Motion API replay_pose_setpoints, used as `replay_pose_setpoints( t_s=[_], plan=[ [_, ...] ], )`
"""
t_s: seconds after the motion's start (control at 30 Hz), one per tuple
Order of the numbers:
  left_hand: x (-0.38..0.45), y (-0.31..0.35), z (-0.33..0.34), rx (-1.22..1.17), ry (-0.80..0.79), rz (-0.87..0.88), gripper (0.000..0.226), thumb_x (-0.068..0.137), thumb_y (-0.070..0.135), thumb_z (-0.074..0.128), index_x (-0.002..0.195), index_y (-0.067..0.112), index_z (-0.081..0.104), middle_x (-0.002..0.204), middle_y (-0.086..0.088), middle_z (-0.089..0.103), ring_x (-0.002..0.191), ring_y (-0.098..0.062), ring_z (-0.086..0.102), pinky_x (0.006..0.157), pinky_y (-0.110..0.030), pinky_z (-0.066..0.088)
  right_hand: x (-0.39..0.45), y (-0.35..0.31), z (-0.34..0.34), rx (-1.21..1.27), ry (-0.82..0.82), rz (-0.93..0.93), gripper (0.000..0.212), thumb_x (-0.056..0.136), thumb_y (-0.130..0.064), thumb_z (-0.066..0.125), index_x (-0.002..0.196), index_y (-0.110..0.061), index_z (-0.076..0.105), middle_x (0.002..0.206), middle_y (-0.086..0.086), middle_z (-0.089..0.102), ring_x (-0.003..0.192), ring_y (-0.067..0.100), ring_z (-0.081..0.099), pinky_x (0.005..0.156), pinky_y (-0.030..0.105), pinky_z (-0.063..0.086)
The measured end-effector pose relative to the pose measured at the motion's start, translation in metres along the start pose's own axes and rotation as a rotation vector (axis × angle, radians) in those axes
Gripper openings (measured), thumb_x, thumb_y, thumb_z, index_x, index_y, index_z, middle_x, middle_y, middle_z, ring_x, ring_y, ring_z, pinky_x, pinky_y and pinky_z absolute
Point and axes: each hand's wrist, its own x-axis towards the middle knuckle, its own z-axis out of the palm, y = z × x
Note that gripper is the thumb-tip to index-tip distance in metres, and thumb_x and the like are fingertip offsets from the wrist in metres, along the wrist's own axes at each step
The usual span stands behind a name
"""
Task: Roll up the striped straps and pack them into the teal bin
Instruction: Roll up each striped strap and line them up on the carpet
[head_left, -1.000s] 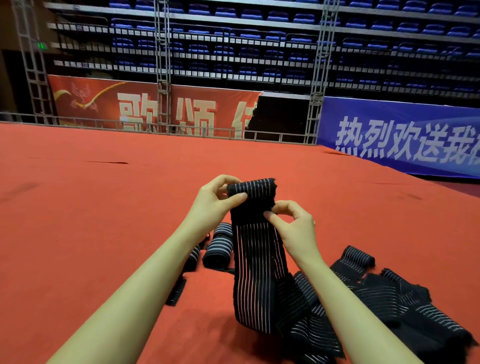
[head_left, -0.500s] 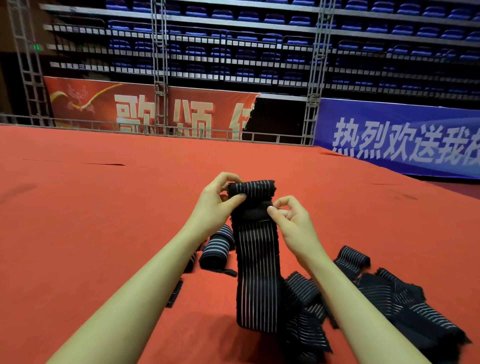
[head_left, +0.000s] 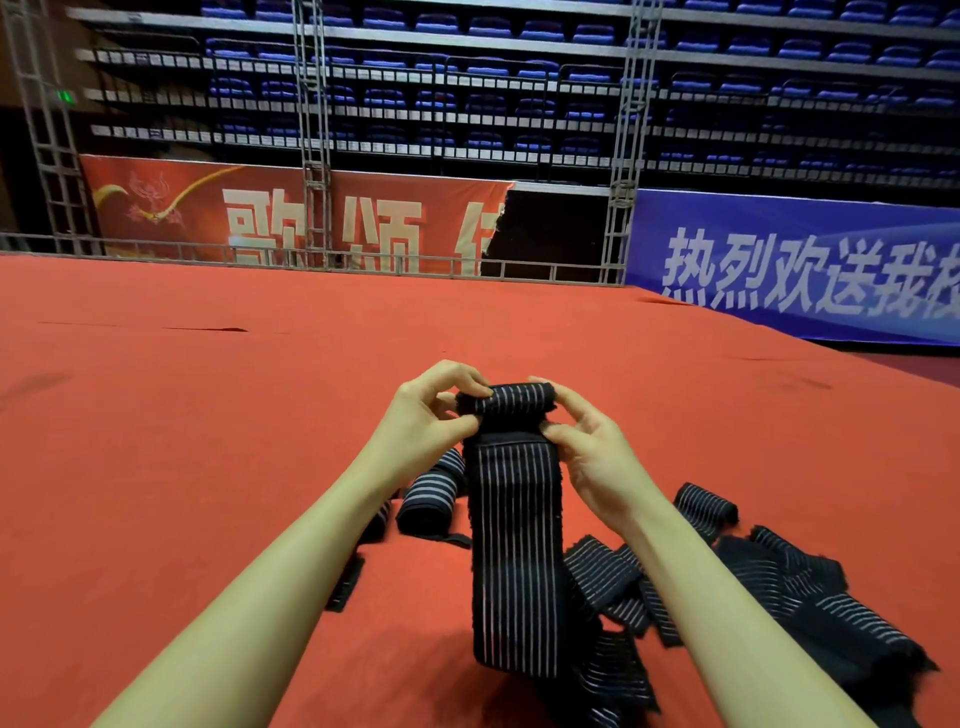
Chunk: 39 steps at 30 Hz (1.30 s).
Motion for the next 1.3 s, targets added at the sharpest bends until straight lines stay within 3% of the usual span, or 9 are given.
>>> replay_pose_setpoints(
  t_s=[0.1,0.27,0.5,0.8,0.9,0.97,1.07,1.2,1.3],
  plan=[
    [-0.001,0.003,0.001,0.045,-0.051,0.036,0.027,0.066,-0.005,0.053,0.082,0.014,0.061,0.098,0.004,0.062,0.074,-0.012,0.057,0.065,-0.021,0.043,-0.002,-0.002,-0.003,0.041,-0.004,0.016,0.045,0.09,0.01,0.039,0.124,-0.012,0.059,0.099,0.007,0.067,0.08,0.014,0.06,0.069,0.021,0.049],
    [-0.007,-0.004,-0.001,0.105,-0.106,0.079,0.016,0.069,0.01,0.059,0.084,0.008,0.063,0.103,-0.006,0.06,0.083,-0.019,0.06,0.071,-0.03,0.048,0.0,-0.002,-0.004,0.034,-0.037,0.026,0.034,0.089,-0.031,0.049,0.113,-0.011,0.064,0.097,0.006,0.068,0.085,0.017,0.063,0.074,0.025,0.048],
    [-0.008,-0.009,0.004,0.012,-0.031,-0.076,0.017,0.082,0.02,0.071,0.096,0.018,0.062,0.102,-0.005,0.062,0.087,-0.011,0.061,0.079,-0.026,0.049,0.002,0.005,-0.005,-0.02,-0.001,-0.055,0.019,0.093,-0.002,0.051,0.096,-0.014,0.066,0.085,-0.001,0.069,0.079,0.01,0.064,0.074,0.022,0.051],
    [-0.005,-0.011,0.009,0.003,-0.022,-0.184,0.02,0.09,0.007,0.062,0.108,0.014,0.063,0.099,-0.004,0.069,0.085,-0.009,0.062,0.081,-0.022,0.05,0.0,0.008,-0.009,-0.165,0.068,-0.067,0.023,0.093,-0.005,0.056,0.114,-0.015,0.063,0.094,-0.004,0.072,0.088,0.005,0.066,0.082,0.02,0.046],
    [-0.004,-0.011,0.014,0.017,0.016,-0.168,0.026,0.089,0.006,0.063,0.114,0.016,0.061,0.103,-0.005,0.068,0.087,-0.009,0.061,0.08,-0.019,0.049,-0.004,0.012,-0.006,-0.259,0.087,-0.106,0.029,0.098,-0.012,0.051,0.124,-0.023,0.06,0.118,-0.011,0.066,0.111,0.002,0.06,0.093,0.016,0.046],
    [0.0,-0.012,0.015,0.031,0.024,-0.157,0.035,0.09,0.01,0.063,0.122,0.024,0.058,0.104,0.005,0.068,0.087,-0.002,0.063,0.081,-0.014,0.047,-0.002,0.015,-0.003,-0.36,0.114,-0.116,0.037,0.1,-0.021,0.048,0.137,-0.025,0.049,0.133,-0.019,0.053,0.126,0.0,0.048,0.109,0.023,0.037],
    [0.003,-0.011,0.015,0.053,0.039,-0.133,0.039,0.09,0.012,0.064,0.123,0.03,0.057,0.105,0.011,0.067,0.086,0.001,0.064,0.081,-0.014,0.049,0.0,0.015,-0.002,-0.422,0.111,-0.137,0.046,0.099,-0.027,0.051,0.142,-0.038,0.038,0.117,-0.039,0.054,0.12,-0.011,0.048,0.115,0.034,0.03],
    [0.003,-0.003,0.016,-0.002,0.145,-0.054,0.032,0.088,0.003,0.064,0.102,0.032,0.061,0.1,0.004,0.066,0.077,-0.004,0.062,0.073,-0.019,0.052,-0.001,0.02,-0.004,-0.417,0.025,-0.075,0.062,0.09,-0.019,0.066,0.143,-0.033,0.038,0.108,-0.004,0.07,0.105,0.009,0.065,0.097,0.031,0.047],
    [0.007,0.003,0.015,-0.004,0.182,-0.021,0.034,0.086,-0.002,0.064,0.099,0.03,0.06,0.096,0.007,0.065,0.079,-0.01,0.061,0.075,-0.024,0.052,-0.003,0.025,-0.005,-0.353,0.081,-0.035,0.04,0.087,-0.007,0.067,0.12,-0.025,0.054,0.107,0.004,0.069,0.103,0.014,0.066,0.09,0.03,0.051]
  ],
)
